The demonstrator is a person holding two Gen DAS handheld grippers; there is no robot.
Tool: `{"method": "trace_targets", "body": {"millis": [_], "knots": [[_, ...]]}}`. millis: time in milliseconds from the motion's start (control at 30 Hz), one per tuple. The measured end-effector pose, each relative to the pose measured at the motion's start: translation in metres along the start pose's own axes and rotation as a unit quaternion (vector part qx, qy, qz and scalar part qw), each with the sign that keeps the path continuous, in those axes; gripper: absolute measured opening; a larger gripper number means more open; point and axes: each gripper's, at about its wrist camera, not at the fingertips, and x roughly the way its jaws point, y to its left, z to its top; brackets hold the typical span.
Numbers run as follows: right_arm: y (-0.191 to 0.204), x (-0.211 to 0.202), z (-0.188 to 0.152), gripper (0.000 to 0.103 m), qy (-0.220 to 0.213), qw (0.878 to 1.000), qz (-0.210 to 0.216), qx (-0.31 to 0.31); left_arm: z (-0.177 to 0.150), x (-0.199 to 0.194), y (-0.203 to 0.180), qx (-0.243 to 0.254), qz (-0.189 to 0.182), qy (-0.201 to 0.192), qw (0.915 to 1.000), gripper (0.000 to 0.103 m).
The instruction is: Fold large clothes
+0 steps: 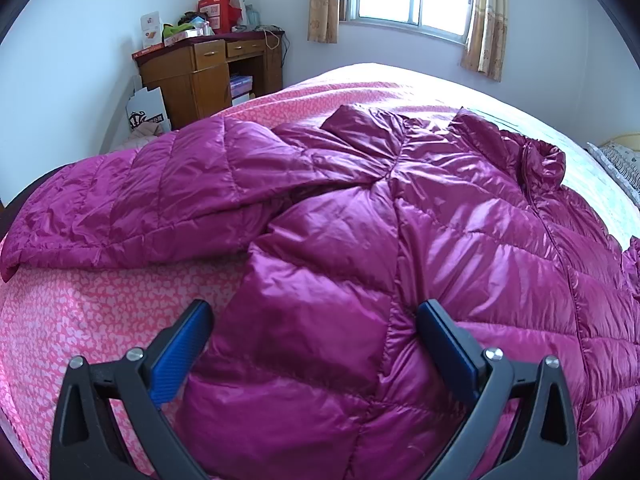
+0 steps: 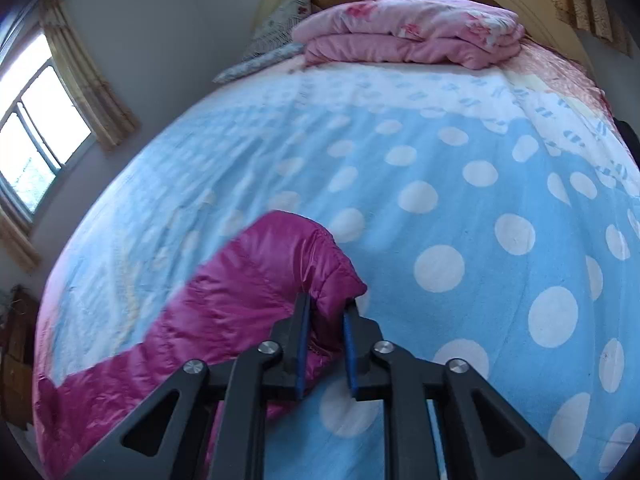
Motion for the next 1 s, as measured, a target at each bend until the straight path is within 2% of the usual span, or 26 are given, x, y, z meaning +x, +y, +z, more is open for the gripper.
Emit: {"method": "trace_targets", "body": {"millis": [100,200,333,433,533,633,767,867,1000], "knots": [[0.025,-0.046,0.000,0.011,-0.050,0.997,0.030,-0.043,0.000,-0.001,0.001,0.000,0.000,-0.001,1.0000,0.103],[0.069,-0.098,-0.009,0.011,-0.087,0.987,0.084,-0.101,0.000,-0.001,0.001,-0.001,-0.002,-0.002,1.0000,0.103],[0.148,-0.167,-0.044,0.011,-0.113,0.959,0.177,-0.192,0.000,-0.001,0.002,-0.002,-0.003,-0.002,1.0000,0.103],[0.212,-0.208,-0.090,0.011,-0.102,0.925,0.254,-0.264,0.000,-0.001,0.002,-0.002,-0.004,-0.003,1.0000,0.103],[0.270,-0.228,-0.148,0.011,-0.066,0.890,0.321,-0.318,0.001,-0.002,0.003,-0.003,-0.007,-0.005,1.0000,0.103],[0.314,-0.225,-0.205,0.011,-0.029,0.863,0.358,-0.355,0.001,-0.002,0.003,-0.005,-0.011,-0.007,0.9999,0.103],[0.354,-0.195,-0.264,0.011,0.063,0.839,0.400,-0.365,0.001,-0.002,0.005,-0.010,-0.020,-0.011,0.9997,0.103],[0.366,-0.169,-0.290,0.011,0.105,0.826,0.415,-0.366,0.000,-0.002,0.006,-0.013,-0.025,-0.015,0.9995,0.103],[0.372,-0.135,-0.320,0.011,0.186,0.801,0.457,-0.340,-0.001,-0.002,0.006,-0.015,-0.027,-0.018,0.9994,0.103]]}}
